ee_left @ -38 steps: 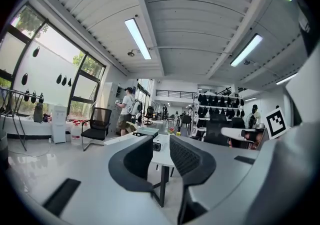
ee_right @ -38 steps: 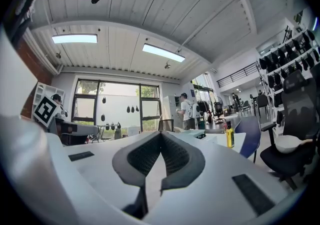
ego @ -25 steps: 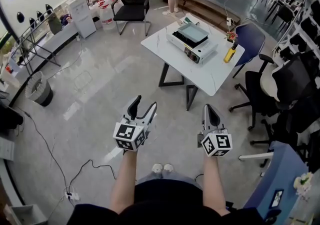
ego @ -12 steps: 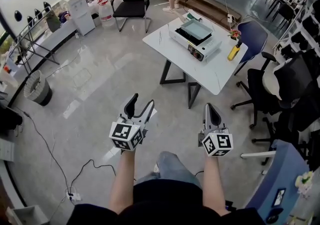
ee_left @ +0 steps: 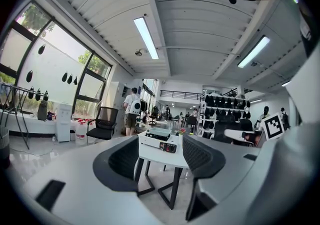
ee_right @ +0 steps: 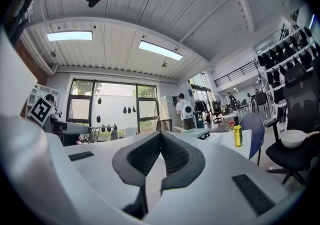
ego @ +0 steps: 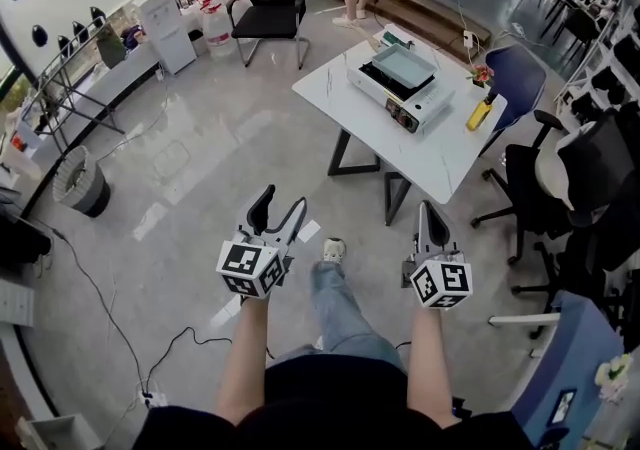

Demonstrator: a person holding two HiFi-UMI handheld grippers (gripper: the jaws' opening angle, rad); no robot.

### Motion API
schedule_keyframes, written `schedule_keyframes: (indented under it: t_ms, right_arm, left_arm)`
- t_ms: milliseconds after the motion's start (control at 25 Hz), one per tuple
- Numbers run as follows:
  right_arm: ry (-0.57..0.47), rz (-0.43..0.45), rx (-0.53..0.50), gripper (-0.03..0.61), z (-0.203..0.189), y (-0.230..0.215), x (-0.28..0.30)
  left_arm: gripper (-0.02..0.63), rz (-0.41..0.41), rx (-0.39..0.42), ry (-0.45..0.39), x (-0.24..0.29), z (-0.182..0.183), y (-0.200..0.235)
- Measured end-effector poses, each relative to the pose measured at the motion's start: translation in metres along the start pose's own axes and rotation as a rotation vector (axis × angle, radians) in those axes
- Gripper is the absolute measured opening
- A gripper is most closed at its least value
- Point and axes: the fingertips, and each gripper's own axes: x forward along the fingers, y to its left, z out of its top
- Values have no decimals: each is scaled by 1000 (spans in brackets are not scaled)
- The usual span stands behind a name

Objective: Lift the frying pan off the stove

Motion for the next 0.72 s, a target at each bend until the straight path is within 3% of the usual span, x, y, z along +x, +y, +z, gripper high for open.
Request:
schedule_keyframes:
  t_ms: [320,520,720]
  right_arm:
    - [-33,-2,-2,2,-6,-36,106]
    - [-23,-30,-34,2,-22,-74,218]
    - [-20,-76,2,2,-15,-126,324]
  left_arm:
    - [272,6,7,-23,89,5,58]
    - [272,9,10,-2,187,-7,123]
    - [272,-14,21,20,302,14,170]
